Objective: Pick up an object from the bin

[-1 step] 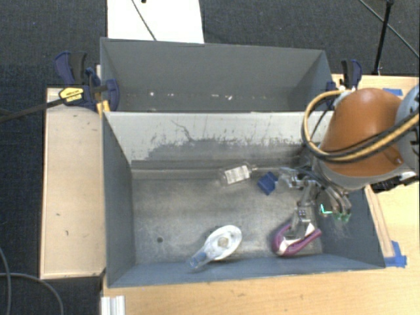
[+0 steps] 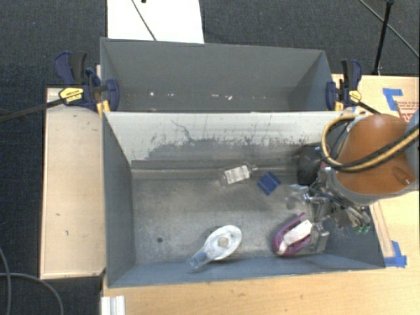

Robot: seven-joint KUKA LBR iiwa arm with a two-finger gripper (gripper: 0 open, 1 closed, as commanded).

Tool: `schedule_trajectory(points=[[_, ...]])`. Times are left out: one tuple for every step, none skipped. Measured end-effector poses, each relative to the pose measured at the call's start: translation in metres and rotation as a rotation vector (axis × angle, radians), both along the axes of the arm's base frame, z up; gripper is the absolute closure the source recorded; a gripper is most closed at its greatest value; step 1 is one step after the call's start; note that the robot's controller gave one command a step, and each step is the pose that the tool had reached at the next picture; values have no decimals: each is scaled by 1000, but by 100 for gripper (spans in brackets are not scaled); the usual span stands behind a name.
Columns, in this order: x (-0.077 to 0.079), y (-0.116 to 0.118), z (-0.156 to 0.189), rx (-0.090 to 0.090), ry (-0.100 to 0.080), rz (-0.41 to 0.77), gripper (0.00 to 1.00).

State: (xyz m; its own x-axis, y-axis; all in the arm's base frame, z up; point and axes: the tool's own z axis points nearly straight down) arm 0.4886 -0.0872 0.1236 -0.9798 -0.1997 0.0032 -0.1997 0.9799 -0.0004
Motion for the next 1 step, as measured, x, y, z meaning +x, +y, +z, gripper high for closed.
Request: schedule_trajectory(points=[[-6, 6, -52, 0, -20, 123, 0]])
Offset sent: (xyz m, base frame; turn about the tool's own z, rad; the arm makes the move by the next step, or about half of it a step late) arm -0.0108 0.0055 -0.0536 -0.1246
